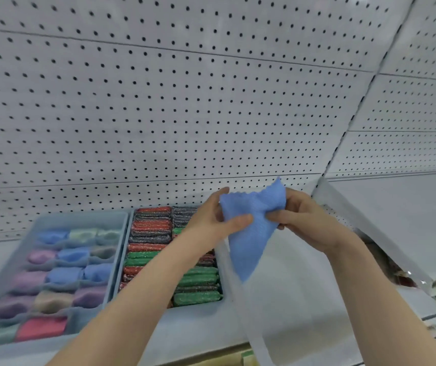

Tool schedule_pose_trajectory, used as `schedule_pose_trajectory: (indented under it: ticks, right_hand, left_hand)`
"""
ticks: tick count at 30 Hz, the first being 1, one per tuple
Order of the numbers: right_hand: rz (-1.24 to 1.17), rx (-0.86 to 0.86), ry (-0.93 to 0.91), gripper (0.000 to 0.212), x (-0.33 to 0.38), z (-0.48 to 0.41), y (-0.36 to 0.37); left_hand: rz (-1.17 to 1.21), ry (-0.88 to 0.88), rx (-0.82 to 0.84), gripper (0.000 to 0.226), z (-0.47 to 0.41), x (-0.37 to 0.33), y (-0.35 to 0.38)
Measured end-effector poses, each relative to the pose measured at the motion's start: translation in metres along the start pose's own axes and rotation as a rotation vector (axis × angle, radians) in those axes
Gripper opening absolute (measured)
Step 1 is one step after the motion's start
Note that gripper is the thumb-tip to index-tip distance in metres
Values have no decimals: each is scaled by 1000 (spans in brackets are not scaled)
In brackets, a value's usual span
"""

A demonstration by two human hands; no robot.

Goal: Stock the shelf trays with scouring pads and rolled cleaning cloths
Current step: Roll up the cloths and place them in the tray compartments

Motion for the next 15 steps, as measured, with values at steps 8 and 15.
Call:
schedule_pose_trajectory:
  ticks: [8,15]
  right_hand:
    - [85,-131,-154,30,39,-25,6]
    - [36,-190,-238,28,64,-36,15]
  left_hand:
    - [-65,246,-174,11,0,-54,-36]
    - [-113,300,-182,20,9,-79,-62]
Point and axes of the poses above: each hand's wrist, its own z-axis away from the middle knuckle, its own y-axis out of the palm, x = y × z, the point moved 1 cm from there along -z, towards the middle knuckle
